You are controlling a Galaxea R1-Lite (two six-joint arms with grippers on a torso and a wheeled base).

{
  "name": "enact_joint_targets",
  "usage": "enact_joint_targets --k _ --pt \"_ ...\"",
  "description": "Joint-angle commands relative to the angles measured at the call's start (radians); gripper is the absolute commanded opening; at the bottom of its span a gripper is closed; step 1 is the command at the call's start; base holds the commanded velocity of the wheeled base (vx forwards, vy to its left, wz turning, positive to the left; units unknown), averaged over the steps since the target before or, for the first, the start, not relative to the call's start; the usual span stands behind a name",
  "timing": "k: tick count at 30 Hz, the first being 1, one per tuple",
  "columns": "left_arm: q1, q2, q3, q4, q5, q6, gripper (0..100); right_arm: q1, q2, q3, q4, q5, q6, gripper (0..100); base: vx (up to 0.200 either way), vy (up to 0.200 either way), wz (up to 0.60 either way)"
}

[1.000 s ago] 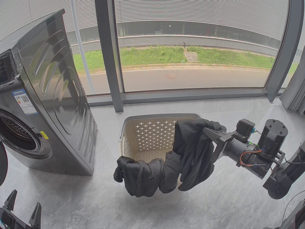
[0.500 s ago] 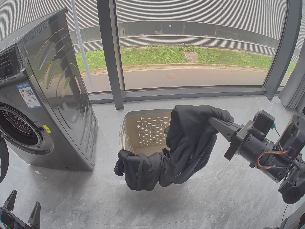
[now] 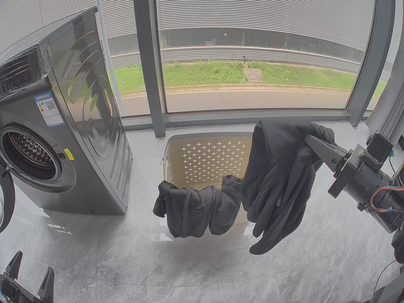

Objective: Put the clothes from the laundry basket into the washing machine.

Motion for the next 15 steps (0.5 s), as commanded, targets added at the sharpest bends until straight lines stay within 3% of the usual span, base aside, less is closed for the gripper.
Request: enact_joint_targets --k 1,15 --pt "0.000 -0.018 0.018 0.000 -0.001 0.000 100 0.000 -0.030 0.012 0.000 0.000 0.001 0 0.000 0.200 0.00" --pt "0.000 -0.018 0.018 0.000 0.001 -0.008 100 -0.001 0.002 0.070 0.003 -0.022 -0.003 0 0.000 0.200 0.00"
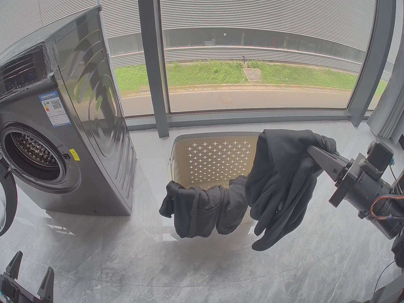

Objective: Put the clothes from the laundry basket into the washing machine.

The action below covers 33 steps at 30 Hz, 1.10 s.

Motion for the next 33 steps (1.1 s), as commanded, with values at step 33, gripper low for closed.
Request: enact_joint_targets --k 33 --pt "0.000 -0.018 0.018 -0.001 0.001 -0.001 100 0.092 0.047 0.027 0.073 -0.363 0.011 0 -0.006 0.158 0.00"
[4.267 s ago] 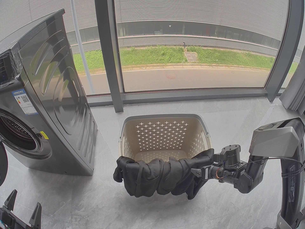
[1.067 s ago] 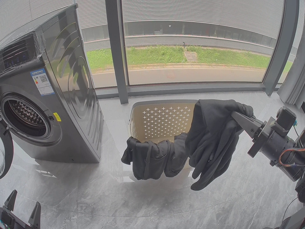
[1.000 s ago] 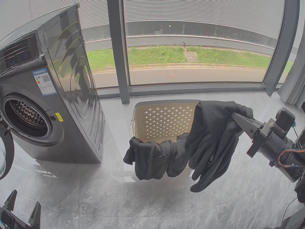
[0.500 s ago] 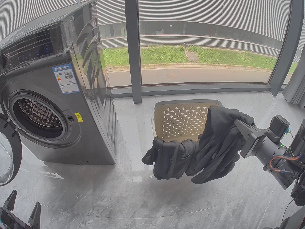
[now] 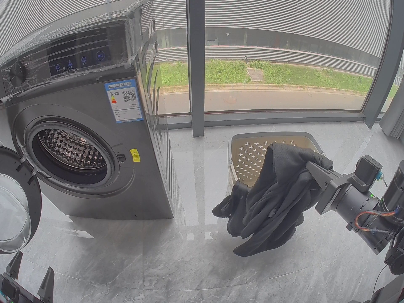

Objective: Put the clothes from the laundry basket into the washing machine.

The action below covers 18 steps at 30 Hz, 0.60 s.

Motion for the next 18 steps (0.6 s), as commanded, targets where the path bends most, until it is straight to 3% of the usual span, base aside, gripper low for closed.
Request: enact_joint_targets --k 1,11,18 --pt "0.000 -0.018 0.016 0.000 0.000 -0.001 100 -0.004 0.005 0.003 0.001 -0.001 0.000 0 -0.200 0.000 0.00" --pt "0.000 -0.018 0.018 0.000 0.000 -0.003 100 -0.001 0.014 0.002 -0.001 -0.012 0.005 0 -0.200 0.000 0.00" --pt "0.000 -0.018 0.018 0.000 0.000 -0.003 100 0.003 0.014 0.003 -0.001 -0.003 0.020 0 0.000 0.000 0.00"
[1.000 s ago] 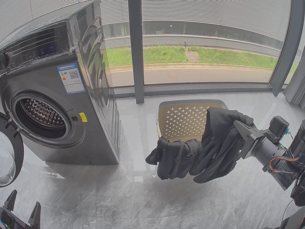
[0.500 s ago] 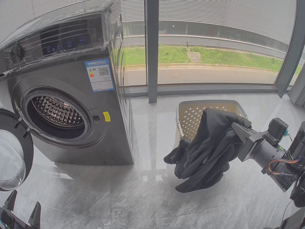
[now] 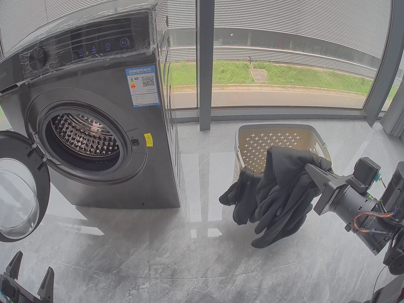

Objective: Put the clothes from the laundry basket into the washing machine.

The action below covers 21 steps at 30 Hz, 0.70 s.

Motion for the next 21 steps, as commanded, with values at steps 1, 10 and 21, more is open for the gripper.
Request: enact_joint_targets --k 1,10,21 --pt "0.000 -0.018 0.018 -0.001 0.000 -0.001 100 0.000 0.004 0.000 -0.001 0.002 0.003 0 0.000 0.000 0.00" --pt "0.000 -0.018 0.018 -0.001 0.000 -0.001 100 0.000 0.004 -0.001 -0.002 0.002 0.003 0 0.000 0.178 0.00" --pt "0.000 -0.018 0.018 -0.001 0.000 -0.004 100 0.000 0.004 -0.001 -0.002 0.007 0.003 0 0.000 0.200 0.00"
